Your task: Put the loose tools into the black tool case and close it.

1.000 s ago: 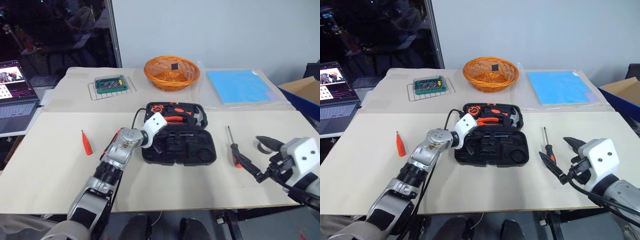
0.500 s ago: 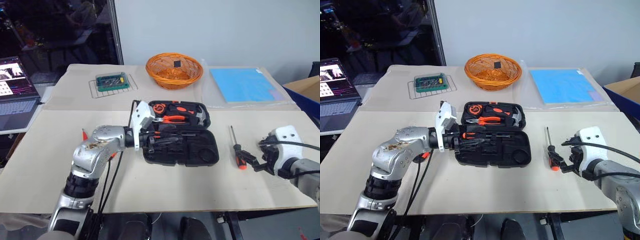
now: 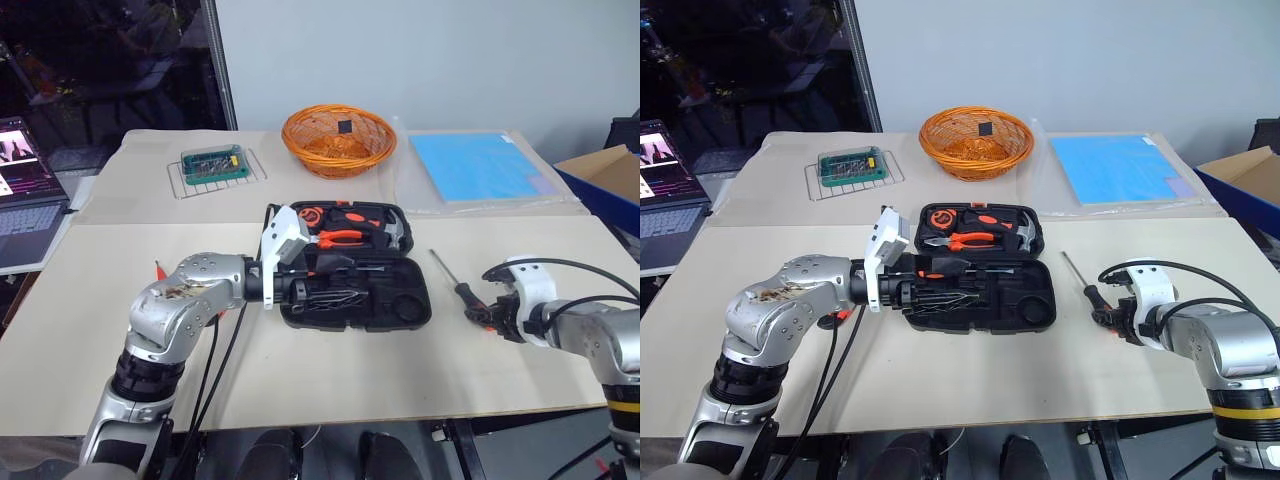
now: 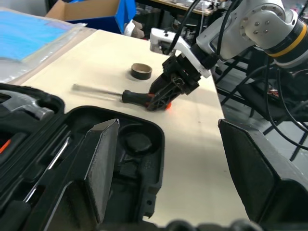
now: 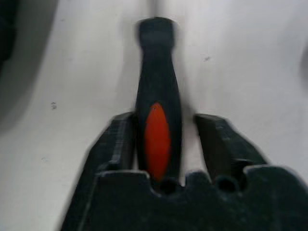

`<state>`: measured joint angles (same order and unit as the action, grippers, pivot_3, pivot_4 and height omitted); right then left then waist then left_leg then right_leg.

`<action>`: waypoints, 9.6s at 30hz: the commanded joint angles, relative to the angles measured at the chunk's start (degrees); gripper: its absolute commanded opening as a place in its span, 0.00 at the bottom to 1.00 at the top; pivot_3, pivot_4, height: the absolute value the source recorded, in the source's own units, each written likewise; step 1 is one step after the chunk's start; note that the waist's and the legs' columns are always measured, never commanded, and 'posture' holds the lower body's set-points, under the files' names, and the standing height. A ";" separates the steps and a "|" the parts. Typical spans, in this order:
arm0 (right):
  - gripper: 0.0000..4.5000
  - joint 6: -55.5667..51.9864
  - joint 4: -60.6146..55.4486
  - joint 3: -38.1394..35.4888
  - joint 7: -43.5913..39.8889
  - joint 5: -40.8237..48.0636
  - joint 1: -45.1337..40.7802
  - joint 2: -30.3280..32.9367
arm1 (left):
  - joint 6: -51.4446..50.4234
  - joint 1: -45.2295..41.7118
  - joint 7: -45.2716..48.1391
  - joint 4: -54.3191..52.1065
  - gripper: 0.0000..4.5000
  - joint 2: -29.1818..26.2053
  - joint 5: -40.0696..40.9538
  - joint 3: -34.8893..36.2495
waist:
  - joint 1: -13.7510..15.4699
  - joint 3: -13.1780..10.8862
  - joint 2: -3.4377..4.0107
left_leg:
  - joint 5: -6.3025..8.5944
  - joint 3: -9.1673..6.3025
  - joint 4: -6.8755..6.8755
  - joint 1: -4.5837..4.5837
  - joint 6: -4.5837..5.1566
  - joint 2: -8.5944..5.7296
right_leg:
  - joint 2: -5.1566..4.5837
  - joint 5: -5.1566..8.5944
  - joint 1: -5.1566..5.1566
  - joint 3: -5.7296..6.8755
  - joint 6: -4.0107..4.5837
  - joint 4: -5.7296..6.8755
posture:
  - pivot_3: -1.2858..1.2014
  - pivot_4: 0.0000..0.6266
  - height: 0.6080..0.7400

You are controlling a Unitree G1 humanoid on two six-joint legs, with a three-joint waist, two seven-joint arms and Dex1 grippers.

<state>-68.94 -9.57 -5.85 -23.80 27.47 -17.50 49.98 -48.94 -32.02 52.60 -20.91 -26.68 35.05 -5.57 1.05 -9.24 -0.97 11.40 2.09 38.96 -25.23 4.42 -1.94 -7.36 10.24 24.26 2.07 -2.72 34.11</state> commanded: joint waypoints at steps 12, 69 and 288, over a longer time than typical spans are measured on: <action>0.23 45.95 5.09 19.38 -35.98 -16.07 -19.39 6.22 | 6.91 19.16 7.54 -7.69 0.78 -12.92 8.60 14.74 | -1.89 -0.32 0.00 | 0.07 0.07 -0.02 0.08 -0.15 0.43 | 0.26 0.11 0.12 0.01 -0.01 -0.03 | 0.52 0.24 1.00; 0.01 57.09 10.36 12.07 -30.93 -18.13 -13.06 -19.98 | 11.70 25.06 -11.80 -5.47 0.78 -9.84 2.68 18.58 | -0.34 -0.35 -0.09 | 0.27 0.17 -0.30 0.67 -1.02 0.48 | 0.31 0.07 -0.02 0.07 0.26 0.05 | 0.52 0.24 1.00; 1.00 44.72 -41.59 -32.67 -30.46 11.39 41.00 -5.09 | 29.23 -13.79 22.12 29.56 0.39 -5.50 -25.27 -18.99 | 1.30 -0.42 -0.31 | 0.49 1.10 0.00 0.02 -0.66 0.81 | -0.01 -0.10 0.37 0.14 0.18 -0.05 | 0.52 0.24 1.00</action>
<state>-24.81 -48.72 -35.83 -55.26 37.36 23.01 45.25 -23.41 -44.02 74.46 5.91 -32.86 12.62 -23.50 2.36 -9.66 -1.28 11.89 3.19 38.97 -25.22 3.80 -1.13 -7.37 10.14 24.63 2.19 -2.54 34.06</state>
